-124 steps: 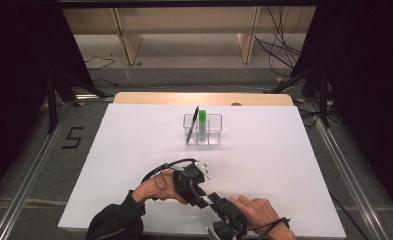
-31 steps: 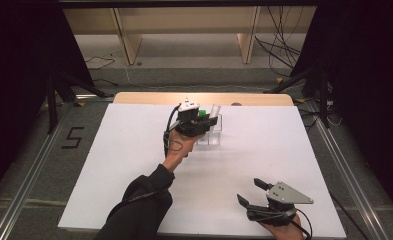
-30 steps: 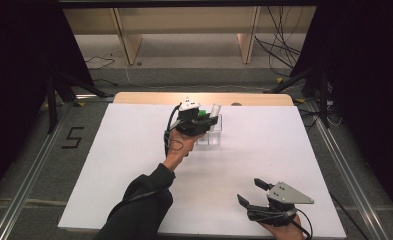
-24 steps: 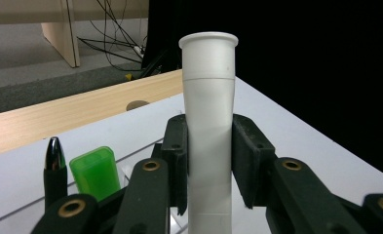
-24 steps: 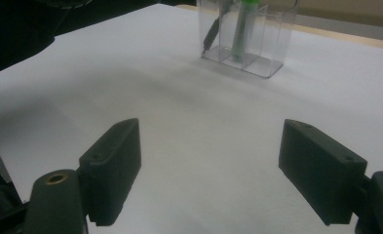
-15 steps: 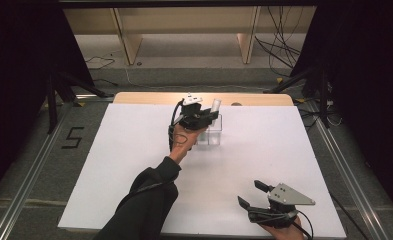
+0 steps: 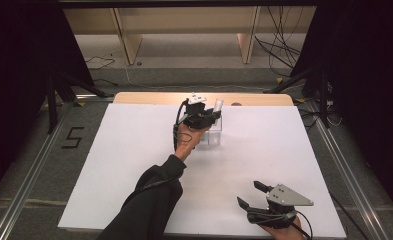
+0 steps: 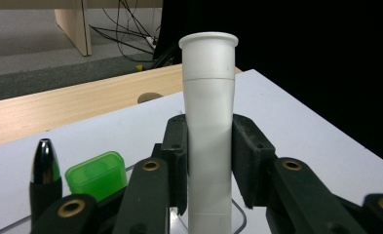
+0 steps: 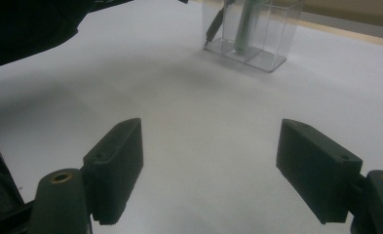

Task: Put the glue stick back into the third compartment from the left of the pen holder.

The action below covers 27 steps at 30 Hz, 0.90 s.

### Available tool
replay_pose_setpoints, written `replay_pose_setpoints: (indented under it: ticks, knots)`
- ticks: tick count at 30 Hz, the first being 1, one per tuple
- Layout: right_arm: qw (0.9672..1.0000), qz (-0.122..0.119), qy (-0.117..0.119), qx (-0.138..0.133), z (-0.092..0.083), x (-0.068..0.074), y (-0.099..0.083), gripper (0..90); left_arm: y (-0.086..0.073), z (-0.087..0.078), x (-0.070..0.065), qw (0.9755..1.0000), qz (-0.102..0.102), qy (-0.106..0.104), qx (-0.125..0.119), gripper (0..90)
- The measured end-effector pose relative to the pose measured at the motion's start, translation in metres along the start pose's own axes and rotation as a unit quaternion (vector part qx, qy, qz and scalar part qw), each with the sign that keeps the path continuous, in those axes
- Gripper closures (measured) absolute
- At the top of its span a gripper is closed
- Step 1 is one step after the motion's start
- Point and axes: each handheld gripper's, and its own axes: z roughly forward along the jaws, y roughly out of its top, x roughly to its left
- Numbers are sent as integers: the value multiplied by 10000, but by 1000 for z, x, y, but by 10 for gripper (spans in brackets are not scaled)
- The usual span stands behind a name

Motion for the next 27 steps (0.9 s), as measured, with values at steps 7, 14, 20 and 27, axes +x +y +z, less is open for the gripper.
replay_pose_setpoints:
  ticks: [7, 14, 20, 27]
  knots:
    - [10000, -49, 20, 6, 0, 1, 0, 262, -2, 5, 0, 10000, 5, 37, 28, 694]
    - [10000, -43, 23, -13, 0, 1, 0, 259, -3, 8, 1, 10000, 33, 56, 71, 694]
    - [9999, 31, 79, -87, -1, 0, 0, 242, -6, 12, 1, 9999, 42, 93, 127, 693]
    - [9998, 62, 112, -145, -2, 0, 1, 220, -9, 16, -1, 9996, 149, 191, 167, 690]
